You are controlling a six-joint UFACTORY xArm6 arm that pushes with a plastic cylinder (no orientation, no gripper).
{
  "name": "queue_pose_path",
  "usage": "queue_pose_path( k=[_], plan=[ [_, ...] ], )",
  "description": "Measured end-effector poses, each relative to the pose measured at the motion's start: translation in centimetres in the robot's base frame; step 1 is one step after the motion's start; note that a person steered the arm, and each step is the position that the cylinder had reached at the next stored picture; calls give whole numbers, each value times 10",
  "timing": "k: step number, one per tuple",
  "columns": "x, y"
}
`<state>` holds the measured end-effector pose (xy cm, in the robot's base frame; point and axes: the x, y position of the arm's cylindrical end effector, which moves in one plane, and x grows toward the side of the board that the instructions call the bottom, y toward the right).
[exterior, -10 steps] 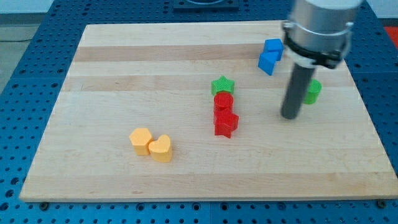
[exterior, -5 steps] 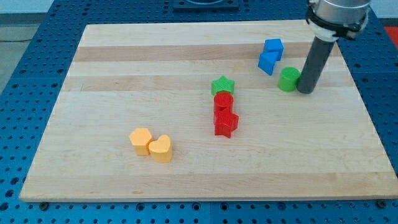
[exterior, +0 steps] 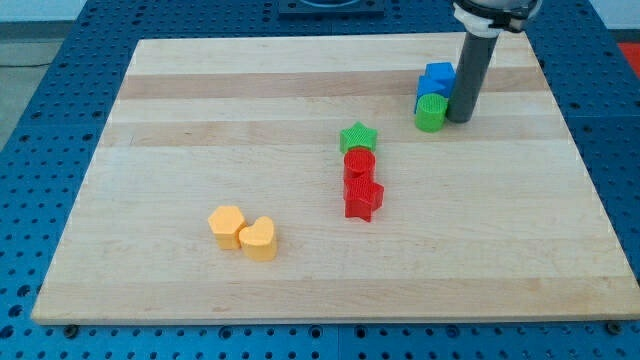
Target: Move the green circle vertically to the top of the green star
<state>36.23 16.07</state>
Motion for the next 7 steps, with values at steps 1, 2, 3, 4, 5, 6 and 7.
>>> queue_pose_path(
  k=[1,2,3,4,5,6,7],
  plan=[
    [-3,-19],
    [-3,-33],
    [-3,-33],
    [4,-23],
    [17,-24],
    [23,-31],
    [11,-32]
  ],
)
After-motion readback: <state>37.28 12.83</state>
